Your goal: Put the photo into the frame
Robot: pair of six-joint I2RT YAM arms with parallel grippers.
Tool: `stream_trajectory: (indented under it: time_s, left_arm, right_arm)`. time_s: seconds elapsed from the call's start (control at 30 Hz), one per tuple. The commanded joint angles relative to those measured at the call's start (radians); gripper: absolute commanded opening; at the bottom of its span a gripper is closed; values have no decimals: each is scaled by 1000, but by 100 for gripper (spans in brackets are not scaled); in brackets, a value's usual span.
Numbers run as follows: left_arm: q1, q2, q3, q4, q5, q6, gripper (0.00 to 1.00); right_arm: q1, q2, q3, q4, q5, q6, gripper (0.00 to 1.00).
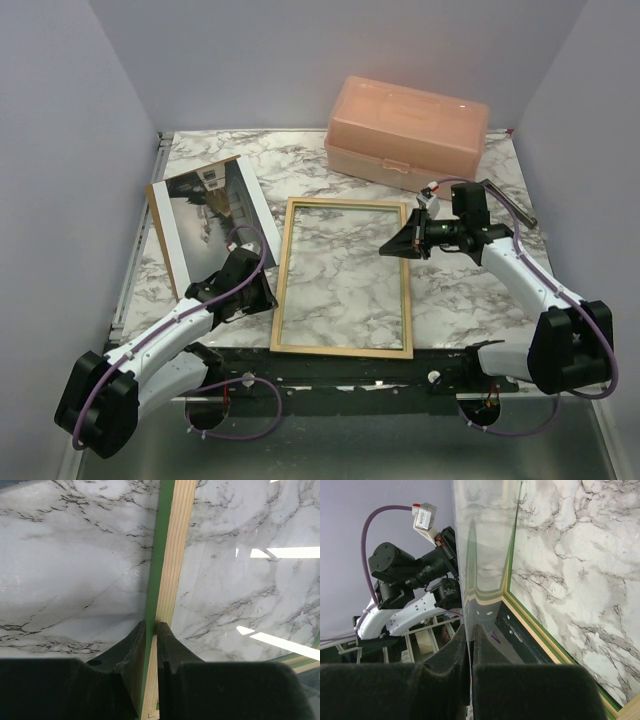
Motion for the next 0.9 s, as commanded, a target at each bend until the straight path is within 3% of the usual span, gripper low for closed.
stream_trajectory:
  time_s: [0.0,0.87]
  left_arm:
    - [6,14,2,-9,2,19,15]
    - [6,19,2,-7,1,19,14]
  right_arm:
    - [-6,17,48,44,-53,-6,1]
    - [-7,125,111,64,-65,-32,1]
